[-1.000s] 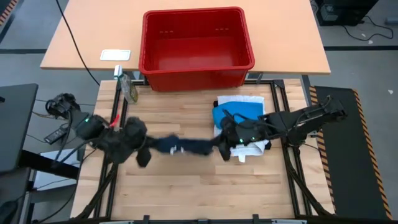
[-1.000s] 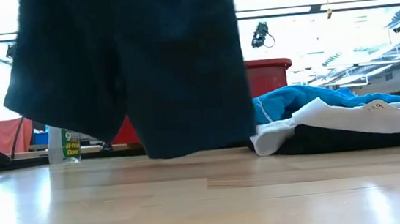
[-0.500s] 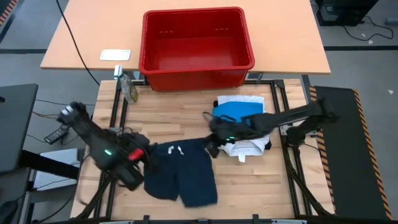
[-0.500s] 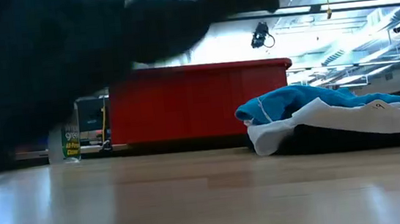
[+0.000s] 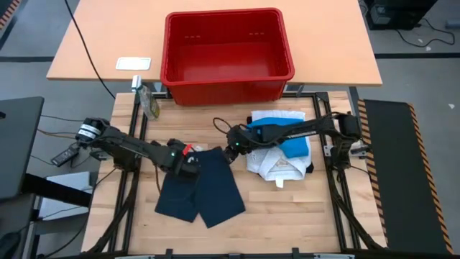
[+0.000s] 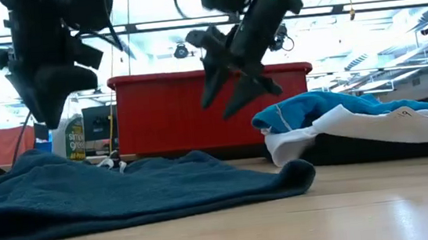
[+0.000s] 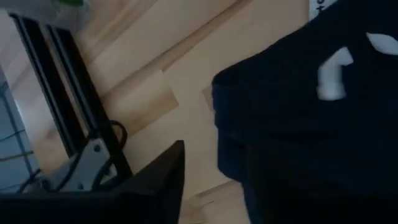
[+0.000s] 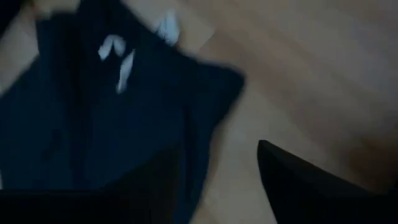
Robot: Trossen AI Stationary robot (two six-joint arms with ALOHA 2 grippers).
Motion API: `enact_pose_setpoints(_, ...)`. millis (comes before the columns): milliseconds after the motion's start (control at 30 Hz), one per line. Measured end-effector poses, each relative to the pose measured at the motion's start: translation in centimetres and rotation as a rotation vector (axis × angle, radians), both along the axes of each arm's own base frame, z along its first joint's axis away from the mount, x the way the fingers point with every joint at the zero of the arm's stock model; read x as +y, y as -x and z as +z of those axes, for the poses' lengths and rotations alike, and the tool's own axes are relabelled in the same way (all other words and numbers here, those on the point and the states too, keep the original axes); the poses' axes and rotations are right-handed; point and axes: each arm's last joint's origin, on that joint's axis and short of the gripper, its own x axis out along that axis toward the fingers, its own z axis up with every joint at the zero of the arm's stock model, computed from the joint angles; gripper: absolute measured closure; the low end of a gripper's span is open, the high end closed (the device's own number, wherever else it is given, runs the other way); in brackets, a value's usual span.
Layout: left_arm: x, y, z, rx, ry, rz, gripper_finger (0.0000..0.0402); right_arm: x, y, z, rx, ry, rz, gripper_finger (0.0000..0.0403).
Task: Fold laundry
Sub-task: Fold the dark blue shorts
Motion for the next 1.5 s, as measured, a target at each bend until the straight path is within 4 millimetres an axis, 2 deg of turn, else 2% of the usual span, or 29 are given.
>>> enact_pose_setpoints(167,0.6,1.0,1.9,-0.037,0.039,-0.155,0.0205,1.7,0.5,3.1,-0.117,0.078,-0.03,0.0166)
enact_pose_setpoints(267,0.6,1.5,3.1,-0.098,0.102,-0.287,0.0208,3.8,0.2,4.2,-0.21,0.076,0.039,0.0171)
enact_pose_setpoints(333,0.0,1.7,2.9,-0.185,0.217,-0.387,0.0214,5.4,0.0,4.4,-0.255,0.053,0.077,0.0176)
enact_pose_setpoints(433,-2.0,2.9,1.1,-0.308,0.364,-0.492,0.0227,7.9,0.0,4.2,-0.27,0.014,0.098,0.0183)
enact_pose_setpoints(600,-5.2,4.8,-2.2,-0.427,0.52,-0.466,0.0255,12.0,1.1,4.2,-0.283,0.046,0.023,0.0197)
enact_pose_setpoints(800,-7.8,6.3,-6.2,-0.42,0.614,-0.416,0.0273,15.5,2.3,4.2,-0.306,0.063,0.016,0.0204)
enact_pose_setpoints(933,-9.7,6.1,-8.0,-0.426,0.658,-0.369,0.0276,17.1,3.1,4.1,-0.294,0.045,0.036,0.0204)
enact_pose_setpoints(1067,-11.9,4.4,-9.0,-0.514,0.77,-0.34,0.0276,18.0,4.0,3.6,-0.239,0.031,0.026,0.0204)
enact_pose_setpoints(1233,-14.6,0.4,-8.0,-0.661,0.854,-0.351,0.0276,18.3,4.7,3.0,-0.136,0.051,0.118,0.0204)
enact_pose_setpoints(1400,-15.7,-4.6,-4.4,-0.786,0.782,-0.346,0.0276,18.7,4.8,3.0,-0.107,0.07,0.31,0.0204)
enact_pose_setpoints(1500,-15.3,-7.1,-2.3,-0.761,0.657,-0.419,0.0276,19.2,5.1,3.0,-0.102,0.091,0.365,0.0204)
